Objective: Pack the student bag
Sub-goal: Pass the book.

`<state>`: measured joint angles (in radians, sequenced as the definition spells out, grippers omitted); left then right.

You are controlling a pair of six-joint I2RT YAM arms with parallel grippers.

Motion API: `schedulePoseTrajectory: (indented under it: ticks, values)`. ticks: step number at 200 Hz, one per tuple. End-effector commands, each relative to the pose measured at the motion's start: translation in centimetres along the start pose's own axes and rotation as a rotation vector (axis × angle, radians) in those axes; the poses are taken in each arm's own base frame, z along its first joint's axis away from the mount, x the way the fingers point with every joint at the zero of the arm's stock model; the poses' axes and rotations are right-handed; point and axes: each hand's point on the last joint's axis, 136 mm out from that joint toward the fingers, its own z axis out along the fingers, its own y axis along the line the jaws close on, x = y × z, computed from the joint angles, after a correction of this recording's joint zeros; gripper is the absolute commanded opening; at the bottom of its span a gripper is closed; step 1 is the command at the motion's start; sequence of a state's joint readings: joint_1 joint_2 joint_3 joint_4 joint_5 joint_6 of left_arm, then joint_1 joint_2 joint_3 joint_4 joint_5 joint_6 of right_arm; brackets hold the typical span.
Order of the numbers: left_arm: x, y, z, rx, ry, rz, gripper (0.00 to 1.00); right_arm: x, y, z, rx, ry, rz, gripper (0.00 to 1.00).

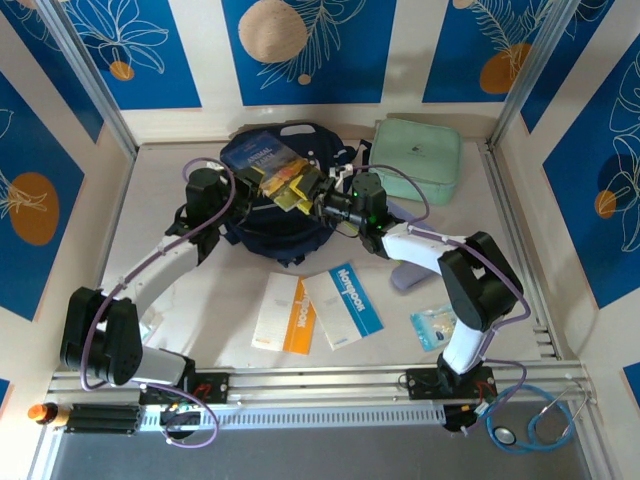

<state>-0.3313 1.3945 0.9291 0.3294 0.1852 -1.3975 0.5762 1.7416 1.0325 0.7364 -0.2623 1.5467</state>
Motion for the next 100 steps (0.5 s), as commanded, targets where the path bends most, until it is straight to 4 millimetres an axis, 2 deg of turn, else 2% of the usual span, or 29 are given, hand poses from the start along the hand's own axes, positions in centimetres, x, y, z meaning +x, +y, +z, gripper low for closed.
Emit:
schedulePoseTrajectory:
  ticks: [1,25,30,40,55,67,84,100]
  values:
    - [-0.2,-2.8,-1.0,0.086,-0.026,0.038,0.00,-0.5,2.1,0.5,-0.069,-0.006,-0.089,0.30]
    - [-0.1,-2.4,-0.7,0.063,-0.016,0.056,0.00,-0.9,1.6,0.0,-0.041,-0.023,-0.116,0.15]
    - [0.0,-2.2,-0.6,0.056,-0.010,0.064,0.03,-1.0,1.3,-0.2,-0.028,-0.028,-0.118,0.11]
    - [0.2,-1.6,-0.4,0.030,-0.001,0.086,0.13,-1.3,1.0,-0.6,-0.008,-0.039,-0.122,0.05]
    - [0.5,0.0,-0.2,-0.029,0.016,0.128,0.42,-1.6,0.5,-1.4,0.029,-0.057,-0.149,0.01]
    - [0.9,1.0,0.0,-0.071,0.049,0.207,0.58,-1.8,0.0,-2.2,0.064,-0.071,-0.174,0.01]
    - [2.3,2.2,0.5,-0.119,0.132,0.320,0.69,-2.4,-0.9,-3.9,0.132,-0.099,-0.221,0.01]
    - [3.3,4.7,0.5,-0.211,0.189,0.402,0.78,-3.0,-1.8,-5.9,0.218,-0.131,-0.277,0.00]
